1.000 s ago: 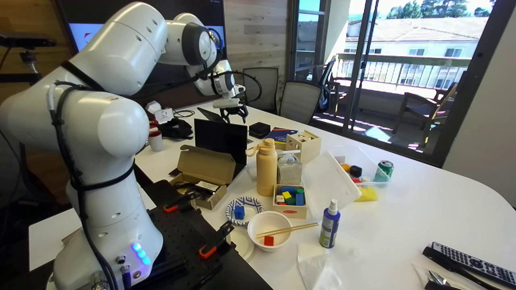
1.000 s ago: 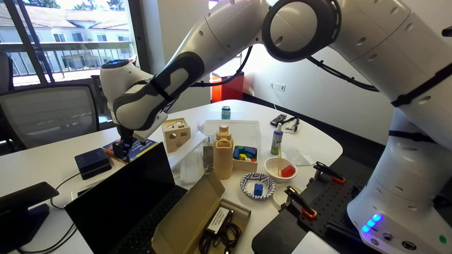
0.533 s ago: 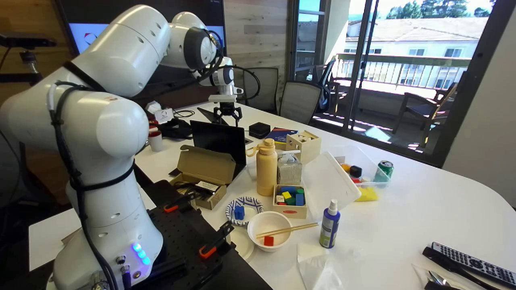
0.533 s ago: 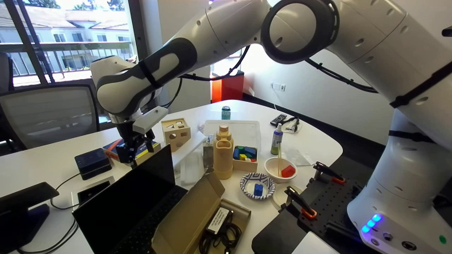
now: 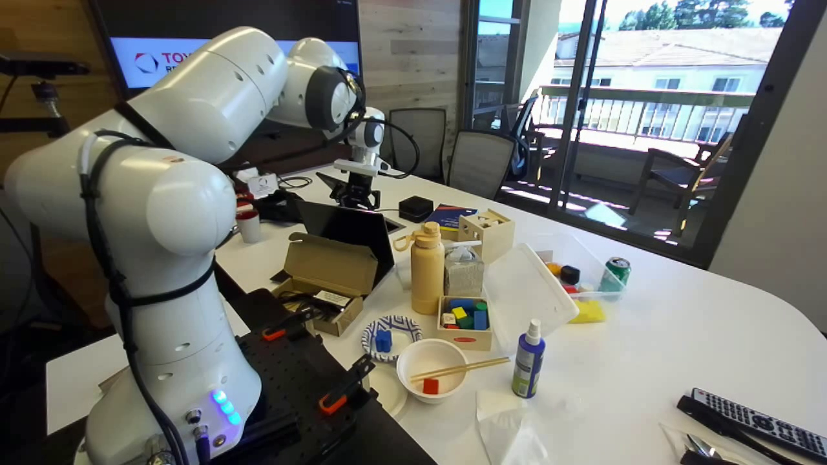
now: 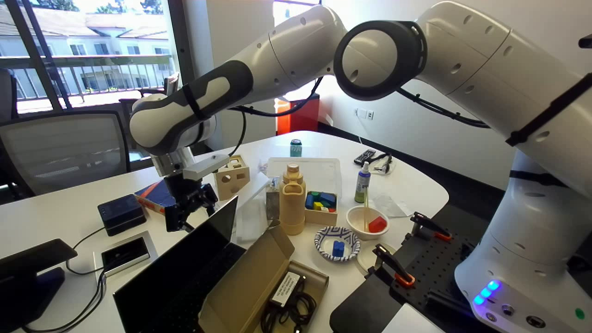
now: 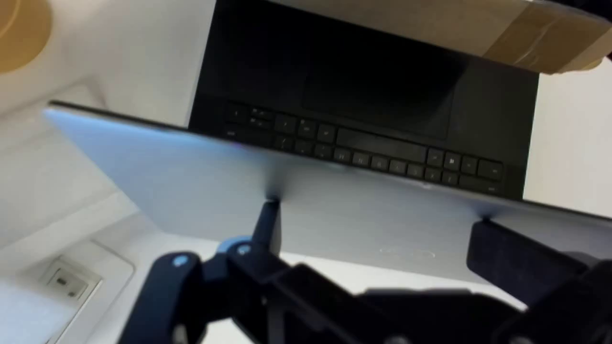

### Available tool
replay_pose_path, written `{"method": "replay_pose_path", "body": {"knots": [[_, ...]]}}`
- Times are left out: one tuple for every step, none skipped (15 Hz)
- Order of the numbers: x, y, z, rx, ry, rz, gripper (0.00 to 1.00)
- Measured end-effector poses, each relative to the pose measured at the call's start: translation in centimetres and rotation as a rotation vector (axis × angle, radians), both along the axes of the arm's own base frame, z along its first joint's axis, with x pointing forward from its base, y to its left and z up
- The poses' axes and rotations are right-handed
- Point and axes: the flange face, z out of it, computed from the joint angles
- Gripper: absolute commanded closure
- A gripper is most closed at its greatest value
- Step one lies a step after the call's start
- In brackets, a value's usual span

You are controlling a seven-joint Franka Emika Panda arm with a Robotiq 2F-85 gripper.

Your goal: Close the laptop lid

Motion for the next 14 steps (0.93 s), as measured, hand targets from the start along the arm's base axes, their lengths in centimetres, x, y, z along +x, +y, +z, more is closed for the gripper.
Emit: {"method": "replay_pose_path", "body": {"knots": [[-0.4, -0.2, -1.0, 0.005, 0.045, 0.000, 0.00], [-0.8, -0.5, -1.8, 0.007, 0.090, -0.001, 0.00], [-1.3, -0.7, -2.7, 0.006, 0.138, -0.003, 0.00], [-1.7, -1.1, -3.5, 0.004, 0.184, 0.000, 0.00], [-2.3, -1.4, -4.5, -0.001, 0.231, -0.002, 0.00], [-2.8, -1.6, -5.4, -0.002, 0.277, -0.006, 0.00], [-3.4, -1.7, -6.3, -0.002, 0.322, -0.003, 0.00], [-3.8, -1.8, -7.1, 0.000, 0.359, 0.000, 0.00], [-4.2, -1.9, -7.8, 0.000, 0.386, 0.001, 0.00], [-4.6, -1.8, -8.5, 0.000, 0.408, 0.002, 0.00], [-4.8, -1.6, -9.0, 0.000, 0.423, 0.003, 0.00], [-4.9, -1.5, -9.4, 0.000, 0.433, 0.005, 0.00], [-5.1, -1.4, -9.6, 0.000, 0.445, 0.008, 0.00], [-5.1, -1.3, -9.8, 0.002, 0.455, 0.010, 0.00]]}}
